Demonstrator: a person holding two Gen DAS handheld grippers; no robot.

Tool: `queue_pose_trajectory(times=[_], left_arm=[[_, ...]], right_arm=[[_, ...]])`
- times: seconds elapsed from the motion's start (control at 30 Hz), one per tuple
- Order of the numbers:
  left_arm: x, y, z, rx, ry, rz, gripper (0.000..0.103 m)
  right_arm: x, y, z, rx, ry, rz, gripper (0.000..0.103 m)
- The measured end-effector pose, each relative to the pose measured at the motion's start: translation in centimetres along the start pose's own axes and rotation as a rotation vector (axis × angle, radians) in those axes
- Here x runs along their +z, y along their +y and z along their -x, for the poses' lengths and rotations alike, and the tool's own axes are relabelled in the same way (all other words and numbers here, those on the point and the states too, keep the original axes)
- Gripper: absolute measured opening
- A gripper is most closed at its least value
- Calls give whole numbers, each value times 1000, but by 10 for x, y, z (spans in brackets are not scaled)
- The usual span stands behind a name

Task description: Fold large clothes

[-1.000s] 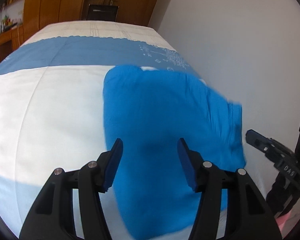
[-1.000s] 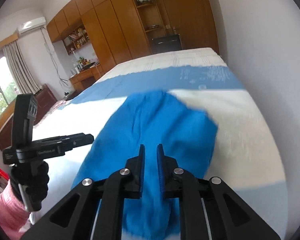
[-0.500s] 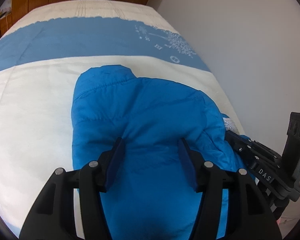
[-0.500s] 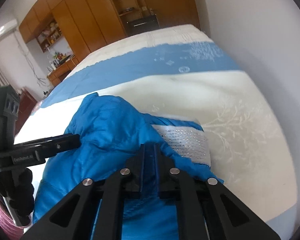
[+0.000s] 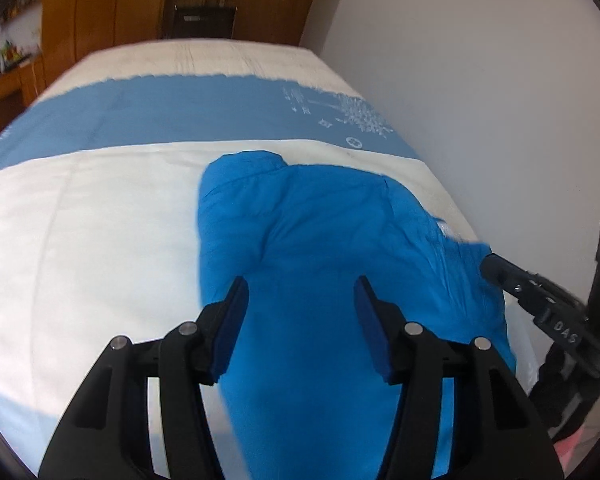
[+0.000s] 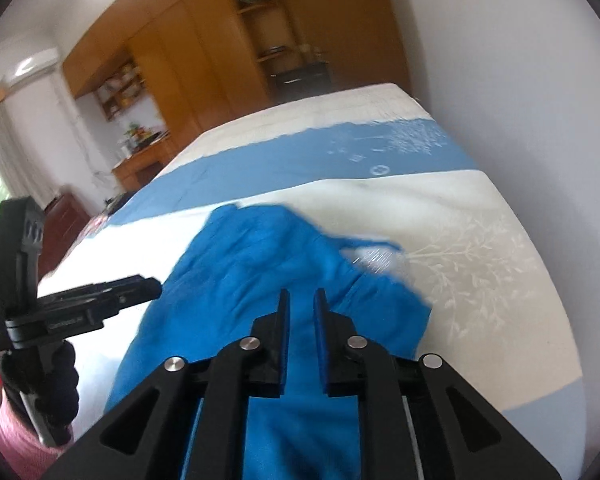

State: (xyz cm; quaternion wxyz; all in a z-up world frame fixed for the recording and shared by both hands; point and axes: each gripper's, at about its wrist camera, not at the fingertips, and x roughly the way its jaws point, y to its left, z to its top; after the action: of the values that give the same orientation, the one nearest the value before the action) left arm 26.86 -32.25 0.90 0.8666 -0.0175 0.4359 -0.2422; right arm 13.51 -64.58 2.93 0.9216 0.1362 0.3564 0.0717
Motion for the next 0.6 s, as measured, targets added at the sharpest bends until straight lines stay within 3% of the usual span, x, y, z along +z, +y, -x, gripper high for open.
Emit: queue_pose_trajectory(times=[0.13,0.23,0.3,0.47,0.6], left_arm=[[-28,-5,15,18,-23,-23,54],[-44,-10,5,22,4,-49,54],[-46,-7,-10,29,4,-41,60],[-43,3,-12,-6,30,-8,60],[-38,19,6,-55,27,22,62]], right_arm=[[-27,19,13,17,14,56,13],[-43,19,3,-35,34,65,13],[-52,10,-7,-16,46,23,13],[-52,5,-6,12,49,-4,13],[-47,-1,20,93,9,-39,30]])
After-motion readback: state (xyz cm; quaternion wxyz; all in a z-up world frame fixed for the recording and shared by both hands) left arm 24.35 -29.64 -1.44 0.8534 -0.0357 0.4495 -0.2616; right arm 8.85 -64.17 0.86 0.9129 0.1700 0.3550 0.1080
